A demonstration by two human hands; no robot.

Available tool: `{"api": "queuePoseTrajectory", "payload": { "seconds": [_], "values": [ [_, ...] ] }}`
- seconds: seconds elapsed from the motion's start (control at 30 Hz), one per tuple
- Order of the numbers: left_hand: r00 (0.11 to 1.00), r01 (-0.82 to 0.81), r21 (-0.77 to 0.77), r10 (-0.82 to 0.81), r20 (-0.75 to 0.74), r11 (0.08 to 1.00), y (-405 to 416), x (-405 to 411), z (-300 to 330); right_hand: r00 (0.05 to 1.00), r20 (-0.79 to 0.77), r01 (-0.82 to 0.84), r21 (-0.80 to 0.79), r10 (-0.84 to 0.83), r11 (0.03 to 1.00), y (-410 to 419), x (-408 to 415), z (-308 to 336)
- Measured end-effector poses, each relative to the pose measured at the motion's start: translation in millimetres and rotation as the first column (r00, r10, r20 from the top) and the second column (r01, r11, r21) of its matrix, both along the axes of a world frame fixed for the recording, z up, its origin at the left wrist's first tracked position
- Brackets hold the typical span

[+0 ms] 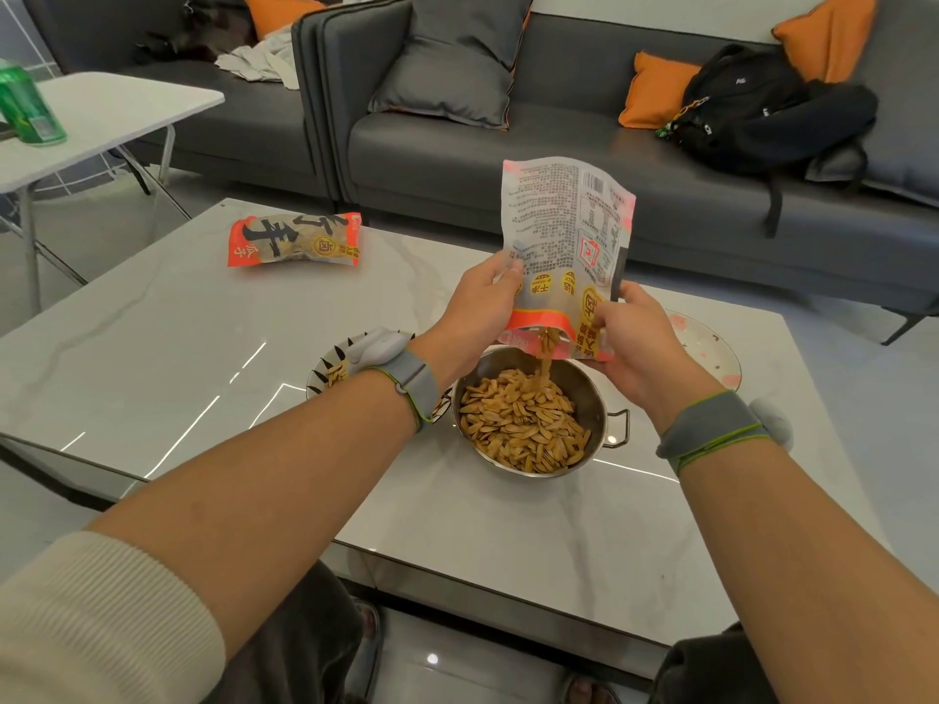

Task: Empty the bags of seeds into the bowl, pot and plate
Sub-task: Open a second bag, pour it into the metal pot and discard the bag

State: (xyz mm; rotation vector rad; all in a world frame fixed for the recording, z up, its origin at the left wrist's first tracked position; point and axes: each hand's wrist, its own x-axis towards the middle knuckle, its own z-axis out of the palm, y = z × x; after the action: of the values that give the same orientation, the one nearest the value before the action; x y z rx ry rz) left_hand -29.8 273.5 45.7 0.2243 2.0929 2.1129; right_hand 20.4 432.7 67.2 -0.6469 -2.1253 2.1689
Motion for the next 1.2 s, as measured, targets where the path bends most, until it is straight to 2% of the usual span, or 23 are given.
{"api": "queuePoseTrajectory", "payload": {
  "seconds": [1.2],
  "values": [
    [0.999,-0.041,-0.033,0.041,0.008,0.999,-2.1,5.4,8.1,1.000,-0.012,0.000,0.004,0.000,1.000,3.1,1.9,5.9]
  ]
}}
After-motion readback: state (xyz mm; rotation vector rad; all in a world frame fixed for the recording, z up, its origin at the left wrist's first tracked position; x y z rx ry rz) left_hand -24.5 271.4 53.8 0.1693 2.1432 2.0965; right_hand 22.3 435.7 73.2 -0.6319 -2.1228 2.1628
